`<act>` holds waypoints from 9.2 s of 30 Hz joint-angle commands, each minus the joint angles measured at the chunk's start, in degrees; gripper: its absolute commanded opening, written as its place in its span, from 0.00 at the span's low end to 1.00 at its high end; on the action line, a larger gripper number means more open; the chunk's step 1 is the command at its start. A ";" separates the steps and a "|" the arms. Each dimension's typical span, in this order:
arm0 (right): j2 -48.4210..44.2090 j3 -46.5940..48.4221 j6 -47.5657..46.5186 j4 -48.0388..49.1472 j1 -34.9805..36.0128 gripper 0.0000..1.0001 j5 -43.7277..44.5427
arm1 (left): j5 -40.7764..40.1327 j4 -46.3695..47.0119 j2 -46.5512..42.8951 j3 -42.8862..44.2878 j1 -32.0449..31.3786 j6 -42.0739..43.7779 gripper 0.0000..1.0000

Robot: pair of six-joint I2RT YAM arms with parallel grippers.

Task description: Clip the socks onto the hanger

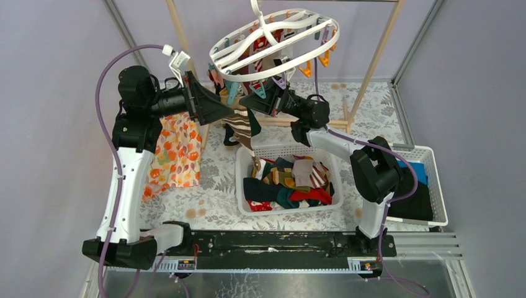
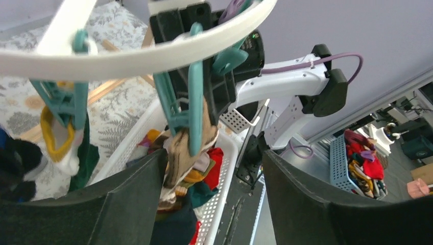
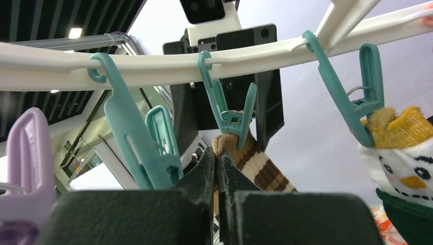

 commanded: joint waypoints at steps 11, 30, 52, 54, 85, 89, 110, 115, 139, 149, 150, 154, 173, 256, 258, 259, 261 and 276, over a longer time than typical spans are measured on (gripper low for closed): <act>-8.39 -6.33 -6.44 3.42 -0.20 0.36 2.38 | -2.88 -2.68 -0.41 -2.61 0.33 4.66 0.07; -21.98 -21.15 -31.13 -6.09 -1.45 0.67 12.97 | -3.14 -4.01 -2.06 -0.93 0.39 4.45 0.03; -18.11 -14.63 -35.30 -9.71 -2.56 0.82 13.91 | -2.72 -6.61 -2.96 0.66 0.34 6.65 0.03; -18.12 -15.32 -35.22 -9.95 -3.00 0.85 14.39 | -2.80 -6.59 -3.10 0.63 0.35 6.66 0.03; -16.38 -11.66 -30.83 -4.22 -3.17 0.03 12.97 | -7.76 -9.15 -3.31 1.88 0.34 8.77 0.12; -18.21 -12.60 -35.79 -9.32 -1.43 0.00 15.21 | -13.12 -9.45 -4.12 2.10 0.34 9.04 0.41; -22.76 -12.88 -70.14 -33.45 13.28 0.00 42.29 | -17.96 -3.70 0.18 6.85 -1.50 -1.78 0.90; -22.22 -11.96 -71.78 -33.87 14.32 0.00 43.11 | -19.73 0.89 1.80 5.27 -2.31 -6.06 0.90; -19.53 -9.56 -72.01 -34.02 16.16 0.00 44.80 | -26.35 3.70 3.62 3.15 -6.64 -9.07 0.68; -20.08 -9.56 -71.71 -36.92 16.34 0.07 45.10 | -29.31 4.12 4.06 3.19 -6.65 -8.96 0.23; -20.38 -9.82 -71.61 -37.11 16.32 0.12 45.53 | -29.50 4.07 3.98 2.97 -6.63 -8.84 0.19; -22.43 -11.94 -70.84 -37.91 16.26 0.46 47.95 | -29.38 3.06 3.89 2.99 -6.68 -8.02 0.07; -55.98 -33.35 -57.81 -93.52 16.21 1.00 64.49 | -27.57 0.61 2.66 3.24 -6.69 -3.93 0.01; -39.65 -18.68 -58.47 -109.69 23.37 0.70 36.80 | -25.92 -1.05 2.29 4.52 -6.69 -3.41 0.01; -42.04 -21.16 -55.36 -107.40 19.29 0.79 36.11 | -25.92 -1.06 2.44 4.49 -6.69 -3.37 0.01; -42.93 -22.70 -53.64 -106.22 16.99 0.81 34.94 | -25.80 -1.03 2.51 4.54 -6.67 -3.44 0.01; -44.28 -26.08 -49.71 -103.59 12.70 0.82 34.08 | -25.62 -0.72 2.57 4.71 -6.69 -3.77 0.01; -33.32 -36.38 -35.45 -85.40 0.99 0.77 20.94 | -25.23 -0.55 2.48 4.55 -6.69 -3.76 0.01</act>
